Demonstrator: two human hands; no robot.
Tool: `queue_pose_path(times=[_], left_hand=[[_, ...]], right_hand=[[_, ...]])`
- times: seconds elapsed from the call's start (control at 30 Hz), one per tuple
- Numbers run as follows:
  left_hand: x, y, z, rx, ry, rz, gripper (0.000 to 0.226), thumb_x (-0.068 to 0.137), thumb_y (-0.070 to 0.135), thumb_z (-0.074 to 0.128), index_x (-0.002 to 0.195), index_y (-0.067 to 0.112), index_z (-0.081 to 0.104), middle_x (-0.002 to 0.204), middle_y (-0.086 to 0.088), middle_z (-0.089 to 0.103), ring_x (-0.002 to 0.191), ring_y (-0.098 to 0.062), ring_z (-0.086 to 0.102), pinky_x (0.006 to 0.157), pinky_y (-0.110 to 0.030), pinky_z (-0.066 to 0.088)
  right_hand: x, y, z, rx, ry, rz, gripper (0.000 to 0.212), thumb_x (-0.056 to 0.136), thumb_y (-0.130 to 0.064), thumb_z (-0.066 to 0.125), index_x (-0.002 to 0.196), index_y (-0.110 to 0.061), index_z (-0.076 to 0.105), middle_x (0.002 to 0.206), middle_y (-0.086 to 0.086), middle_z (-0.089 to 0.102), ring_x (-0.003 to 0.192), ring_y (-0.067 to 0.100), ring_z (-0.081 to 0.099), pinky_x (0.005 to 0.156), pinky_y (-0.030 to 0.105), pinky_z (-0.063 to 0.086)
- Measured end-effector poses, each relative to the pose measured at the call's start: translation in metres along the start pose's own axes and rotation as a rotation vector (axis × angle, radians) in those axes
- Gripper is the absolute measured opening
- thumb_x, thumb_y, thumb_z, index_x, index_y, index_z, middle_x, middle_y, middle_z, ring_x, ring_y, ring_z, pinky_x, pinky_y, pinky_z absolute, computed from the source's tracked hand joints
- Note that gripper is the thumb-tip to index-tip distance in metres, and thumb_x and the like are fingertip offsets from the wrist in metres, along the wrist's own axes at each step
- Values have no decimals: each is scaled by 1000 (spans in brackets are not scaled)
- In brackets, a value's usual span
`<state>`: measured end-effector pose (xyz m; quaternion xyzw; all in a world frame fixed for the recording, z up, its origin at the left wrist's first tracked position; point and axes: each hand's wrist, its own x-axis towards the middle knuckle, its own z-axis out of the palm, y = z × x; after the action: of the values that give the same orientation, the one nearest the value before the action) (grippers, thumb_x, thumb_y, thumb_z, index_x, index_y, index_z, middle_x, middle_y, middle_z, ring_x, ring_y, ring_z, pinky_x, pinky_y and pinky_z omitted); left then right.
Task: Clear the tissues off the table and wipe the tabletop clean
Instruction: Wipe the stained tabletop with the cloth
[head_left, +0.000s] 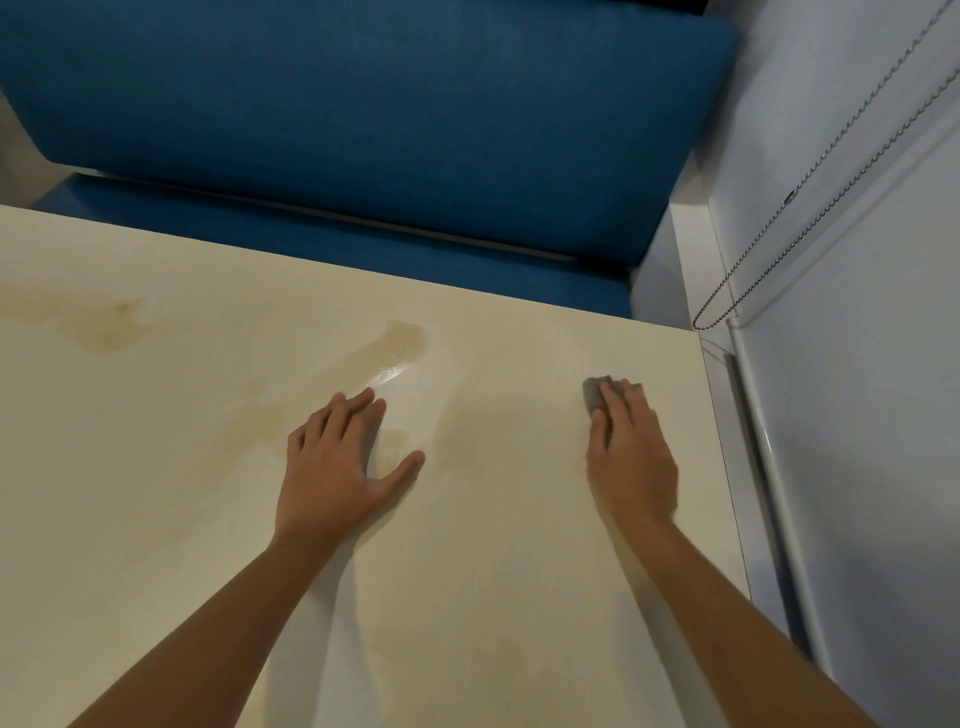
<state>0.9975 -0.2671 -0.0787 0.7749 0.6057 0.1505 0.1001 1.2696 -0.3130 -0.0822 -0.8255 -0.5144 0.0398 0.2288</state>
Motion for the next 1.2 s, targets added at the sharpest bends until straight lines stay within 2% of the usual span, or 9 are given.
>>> queue_pose_path(times=[0.1, 0.23, 0.4, 0.53, 0.67, 0.87, 0.97, 1.13, 1.2], left_hand=[[0, 0, 0, -3, 12, 1, 79, 73, 72, 33, 132, 22, 48, 142, 9, 40, 137, -17, 27, 108, -37, 23], [-1, 0, -1, -13, 14, 1, 79, 72, 72, 33, 131, 21, 49, 142, 9, 41, 136, -17, 29, 106, -37, 23], [-1, 1, 0, -19, 14, -6, 80, 71, 73, 33, 132, 22, 48, 142, 9, 40, 136, -16, 28, 107, -36, 22], [-1, 0, 1, -10, 15, -14, 80, 71, 74, 33, 132, 24, 48, 143, 11, 39, 136, -15, 27, 107, -36, 22], [0, 2, 0, -19, 25, -8, 80, 71, 73, 33, 131, 22, 49, 141, 9, 41, 135, -17, 30, 106, -38, 24], [0, -1, 0, -9, 25, -6, 80, 71, 73, 34, 130, 22, 49, 141, 10, 41, 134, -17, 31, 105, -37, 25], [0, 0, 0, -10, 17, -7, 80, 71, 73, 33, 131, 23, 48, 141, 10, 40, 134, -16, 29, 106, -37, 24], [0, 0, 1, -9, 18, -10, 80, 71, 74, 34, 132, 23, 48, 142, 11, 39, 135, -15, 28, 107, -37, 23], [1, 0, 1, -11, 18, -8, 79, 71, 73, 34, 131, 23, 48, 141, 11, 40, 134, -16, 29, 106, -38, 24]], right_hand=[[-10, -31, 16, -7, 16, 36, 43, 99, -21, 32, 141, -14, 37, 149, 4, 34, 140, 20, 23, 113, 33, 26], [-45, -55, 22, 10, -14, -283, 42, 93, -22, 37, 132, -13, 51, 136, 5, 52, 130, 19, 44, 107, 23, 33], [-58, -20, 2, 51, -162, -595, 38, 95, -28, 42, 131, -22, 53, 138, -6, 50, 133, 6, 38, 107, 26, 34], [-36, 5, -5, 34, -56, -305, 39, 97, -32, 38, 134, -26, 48, 142, -9, 45, 133, 5, 36, 105, 25, 38], [-30, -16, 7, -31, 74, -10, 42, 97, -24, 35, 135, -13, 47, 142, 6, 45, 133, 23, 40, 99, 42, 46], [-63, -39, 12, 13, -116, -398, 46, 94, -26, 32, 136, -14, 46, 144, 5, 42, 135, 16, 33, 111, 22, 13], [-72, -24, -1, 57, -63, -535, 39, 85, -8, 46, 122, -11, 60, 127, 5, 59, 121, 11, 49, 102, 15, 30], [-58, 5, -26, 175, 170, -210, 50, 81, 11, 50, 125, -11, 58, 127, 7, 58, 113, 12, 50, 100, 6, 22], [-44, 15, -35, 193, 207, -136, 43, 87, 4, 50, 126, -12, 58, 129, 6, 57, 115, 16, 53, 98, 8, 30]])
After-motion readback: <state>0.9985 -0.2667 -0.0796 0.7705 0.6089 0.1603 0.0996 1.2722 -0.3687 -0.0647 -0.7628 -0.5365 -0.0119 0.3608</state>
